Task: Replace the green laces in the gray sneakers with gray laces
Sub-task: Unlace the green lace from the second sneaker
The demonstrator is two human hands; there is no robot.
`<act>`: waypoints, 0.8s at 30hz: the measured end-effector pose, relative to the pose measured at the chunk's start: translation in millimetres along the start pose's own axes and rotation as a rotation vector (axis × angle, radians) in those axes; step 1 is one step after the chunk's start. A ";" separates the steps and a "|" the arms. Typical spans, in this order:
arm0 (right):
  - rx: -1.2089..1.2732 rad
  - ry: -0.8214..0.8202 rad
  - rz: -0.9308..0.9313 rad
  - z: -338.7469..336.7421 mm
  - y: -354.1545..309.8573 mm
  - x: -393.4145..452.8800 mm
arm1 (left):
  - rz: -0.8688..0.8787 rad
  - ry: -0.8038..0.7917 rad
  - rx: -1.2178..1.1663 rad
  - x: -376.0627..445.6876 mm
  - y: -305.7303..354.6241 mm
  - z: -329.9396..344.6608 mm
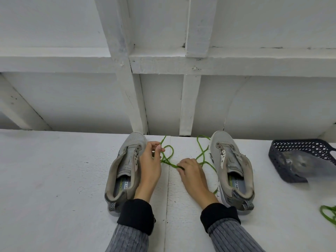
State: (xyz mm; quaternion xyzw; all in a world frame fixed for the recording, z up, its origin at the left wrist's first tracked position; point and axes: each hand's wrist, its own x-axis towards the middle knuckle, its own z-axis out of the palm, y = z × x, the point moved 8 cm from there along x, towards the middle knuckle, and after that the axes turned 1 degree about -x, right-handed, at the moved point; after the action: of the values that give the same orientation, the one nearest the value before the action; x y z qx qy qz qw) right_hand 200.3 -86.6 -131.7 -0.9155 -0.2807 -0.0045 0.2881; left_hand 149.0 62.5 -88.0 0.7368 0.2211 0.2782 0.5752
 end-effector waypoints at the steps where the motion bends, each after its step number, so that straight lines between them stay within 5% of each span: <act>1: 0.012 0.003 0.021 -0.9 0.9 1.8 | 0.000 -0.001 -0.002 -0.2 -0.8 -0.4; 4: 0.143 0.052 0.155 -10.8 9.9 3.3 | -0.036 0.009 -0.046 0.5 -7.0 -2.5; 10: -0.070 -0.127 0.060 -0.6 9.6 -0.9 | -0.086 0.041 -0.092 -5.2 -12.5 1.9; 16: 0.421 0.038 0.342 -25.2 26.9 -4.8 | -0.093 0.050 -0.102 -8.6 -9.3 -0.3; 24: 0.556 0.139 0.354 -55.3 21.8 -0.5 | -0.103 0.053 -0.101 -13.2 -5.8 7.0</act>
State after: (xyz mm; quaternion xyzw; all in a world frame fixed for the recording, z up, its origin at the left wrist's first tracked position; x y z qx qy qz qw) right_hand 219.7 -130.9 -97.1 -0.8339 -0.0873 0.0600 0.5416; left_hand 143.8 50.3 -96.9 0.6868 0.2597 0.2786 0.6191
